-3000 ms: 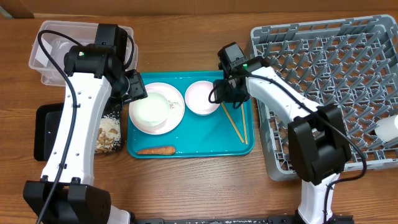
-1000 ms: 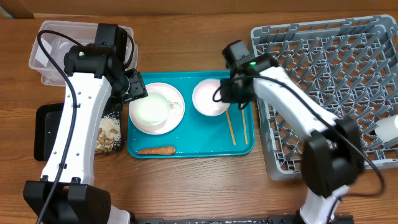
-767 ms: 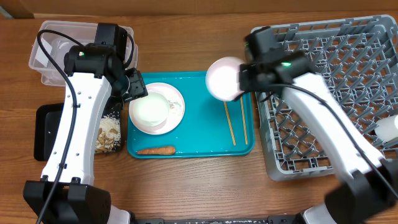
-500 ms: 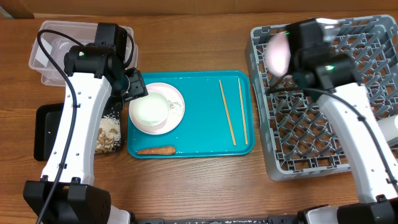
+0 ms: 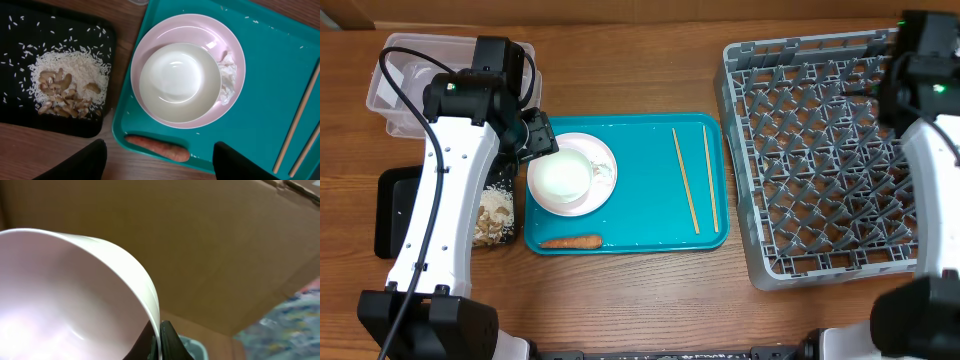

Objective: Sort waste into correct bins and load items into the dishwasher
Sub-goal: 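Lift the pink bowl with the right gripper toward the dish rack, then lower the pink bowl into the rack's far right corner and release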

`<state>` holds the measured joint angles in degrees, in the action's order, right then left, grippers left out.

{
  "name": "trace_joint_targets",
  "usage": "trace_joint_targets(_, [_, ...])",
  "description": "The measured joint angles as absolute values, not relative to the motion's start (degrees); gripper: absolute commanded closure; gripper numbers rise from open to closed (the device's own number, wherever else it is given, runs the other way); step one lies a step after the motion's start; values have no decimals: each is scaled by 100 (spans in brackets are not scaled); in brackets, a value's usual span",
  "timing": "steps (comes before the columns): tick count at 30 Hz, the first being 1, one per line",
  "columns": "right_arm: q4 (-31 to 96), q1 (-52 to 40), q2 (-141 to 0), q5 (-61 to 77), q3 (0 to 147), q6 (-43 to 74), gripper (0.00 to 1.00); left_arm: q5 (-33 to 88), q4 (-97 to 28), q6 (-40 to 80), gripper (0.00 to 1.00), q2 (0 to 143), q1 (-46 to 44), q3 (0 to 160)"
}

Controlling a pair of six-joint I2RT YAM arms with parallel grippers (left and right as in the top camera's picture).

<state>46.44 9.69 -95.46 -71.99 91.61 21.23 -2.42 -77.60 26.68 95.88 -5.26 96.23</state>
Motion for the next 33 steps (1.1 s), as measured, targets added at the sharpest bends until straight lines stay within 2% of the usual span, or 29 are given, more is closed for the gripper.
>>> trace_joint_targets(9, [4425,1739,-10720,-7284,9161,1931,96,-242,-7760,2668,30,9588,-526,9623])
trace_joint_targets(22, [4320,1758,-11504,-7234,9161,1933,96,-242,-7778,2668,29,9588,-526,9623])
trace_joint_targets(33, [4097,1758,-11583,-7046,9161,1929,96,-242,-7778,2668,28,9588,-526,9623])
